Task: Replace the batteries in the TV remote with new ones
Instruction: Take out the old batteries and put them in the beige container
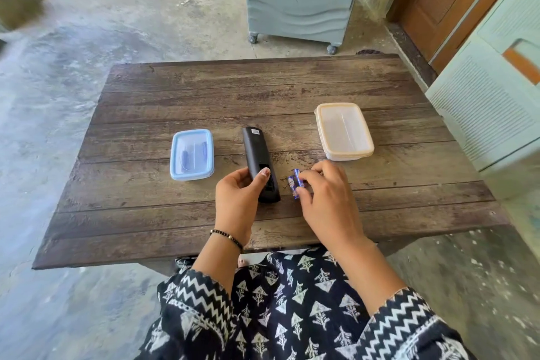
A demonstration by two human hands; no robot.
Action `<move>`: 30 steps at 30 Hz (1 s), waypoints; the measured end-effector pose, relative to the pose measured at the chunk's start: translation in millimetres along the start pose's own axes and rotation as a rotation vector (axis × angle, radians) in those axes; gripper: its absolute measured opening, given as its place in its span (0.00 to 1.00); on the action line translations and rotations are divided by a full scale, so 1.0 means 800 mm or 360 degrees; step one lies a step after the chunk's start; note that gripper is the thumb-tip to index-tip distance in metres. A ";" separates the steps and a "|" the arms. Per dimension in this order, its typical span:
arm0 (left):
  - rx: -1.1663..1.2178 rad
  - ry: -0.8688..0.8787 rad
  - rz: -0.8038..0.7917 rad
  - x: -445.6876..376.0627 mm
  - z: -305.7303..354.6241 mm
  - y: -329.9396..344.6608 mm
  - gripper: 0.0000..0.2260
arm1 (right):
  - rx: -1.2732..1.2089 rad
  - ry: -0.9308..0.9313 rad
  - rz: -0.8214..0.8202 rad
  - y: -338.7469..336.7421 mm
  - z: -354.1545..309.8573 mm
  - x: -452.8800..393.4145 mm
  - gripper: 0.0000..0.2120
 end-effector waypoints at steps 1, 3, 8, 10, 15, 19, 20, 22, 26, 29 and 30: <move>-0.0117 0.0031 0.0029 -0.002 0.000 0.001 0.08 | -0.0006 0.0004 0.0017 -0.003 0.004 -0.003 0.08; -0.0501 0.0099 0.0089 -0.004 -0.001 0.002 0.16 | -0.0008 0.0012 0.0068 -0.010 0.012 -0.009 0.08; -0.1170 0.0286 0.0192 0.000 0.002 0.003 0.20 | 0.0025 0.0018 0.0282 -0.030 0.038 -0.030 0.06; -0.1251 0.0313 0.0215 0.004 0.003 0.004 0.18 | 0.0076 0.0045 0.0355 -0.036 0.051 -0.040 0.07; -0.1483 0.0368 0.0273 0.012 0.010 0.010 0.22 | 0.0299 0.0106 -0.0087 -0.026 0.074 -0.064 0.28; -0.1286 0.0703 0.0167 0.011 0.033 0.034 0.23 | 0.0299 0.0031 -0.0104 -0.022 0.080 -0.068 0.23; -0.1095 0.0650 0.0059 0.006 0.037 0.043 0.21 | 0.0249 0.0018 -0.0037 -0.025 0.081 -0.067 0.20; -0.0596 0.0326 -0.0221 -0.001 0.043 0.065 0.18 | 0.0160 0.0021 0.0114 -0.033 0.080 -0.062 0.16; 0.0277 -0.0314 -0.0566 -0.013 0.043 0.118 0.13 | -0.0051 -0.0004 0.0362 -0.052 0.062 -0.047 0.13; 0.0601 -0.0518 -0.0641 -0.016 0.045 0.143 0.18 | -0.0177 0.0000 0.0502 -0.057 0.044 -0.036 0.12; 0.0697 -0.0577 -0.0669 -0.016 0.046 0.148 0.22 | -0.0212 0.0002 0.0551 -0.056 0.038 -0.033 0.12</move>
Point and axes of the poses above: each hand's wrist, its own x-axis away from the middle knuckle, its own y-axis out of the palm, z = x × y, the point moved 2 cm from there along -x, towards the middle knuckle, and after that the axes turned 3 degrees about -x, right-handed, at the moved point
